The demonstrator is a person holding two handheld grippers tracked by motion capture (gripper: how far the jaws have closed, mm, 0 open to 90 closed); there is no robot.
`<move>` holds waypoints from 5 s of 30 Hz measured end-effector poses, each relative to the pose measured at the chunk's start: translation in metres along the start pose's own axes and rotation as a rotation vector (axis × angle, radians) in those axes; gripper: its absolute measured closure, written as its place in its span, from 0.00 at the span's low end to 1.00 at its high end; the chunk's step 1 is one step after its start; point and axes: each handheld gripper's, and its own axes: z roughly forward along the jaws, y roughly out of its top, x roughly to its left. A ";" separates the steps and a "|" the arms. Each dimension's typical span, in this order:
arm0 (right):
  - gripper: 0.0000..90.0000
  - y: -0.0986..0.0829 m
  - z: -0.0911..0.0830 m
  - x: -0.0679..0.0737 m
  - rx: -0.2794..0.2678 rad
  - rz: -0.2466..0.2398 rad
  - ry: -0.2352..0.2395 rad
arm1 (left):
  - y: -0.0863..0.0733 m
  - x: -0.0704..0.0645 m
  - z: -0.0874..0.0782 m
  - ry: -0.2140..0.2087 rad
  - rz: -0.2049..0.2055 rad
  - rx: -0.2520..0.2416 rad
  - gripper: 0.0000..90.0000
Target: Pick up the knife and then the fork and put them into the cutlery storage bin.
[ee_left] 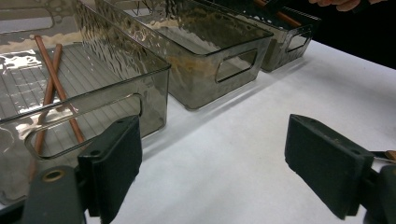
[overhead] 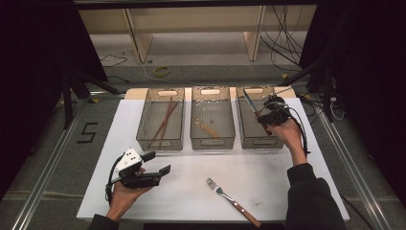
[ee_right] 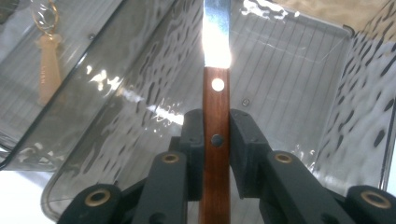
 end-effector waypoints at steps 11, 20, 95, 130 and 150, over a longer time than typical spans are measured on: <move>0.83 -0.002 0.013 0.001 0.050 0.011 0.002 | 0.000 0.000 0.000 -0.001 0.000 0.000 0.20; 0.54 0.001 0.002 0.006 0.011 0.012 0.027 | 0.000 0.001 0.000 0.000 -0.001 0.002 0.20; 0.58 -0.155 -0.045 0.167 0.202 -0.482 0.354 | 0.000 0.000 -0.001 0.001 0.009 0.003 0.20; 0.82 -0.164 -0.038 0.177 0.292 -0.548 0.298 | 0.000 -0.001 -0.001 -0.001 0.009 0.006 0.20; 0.87 -0.163 -0.038 0.176 0.288 -0.522 0.291 | 0.000 -0.001 -0.001 0.001 0.010 0.006 0.20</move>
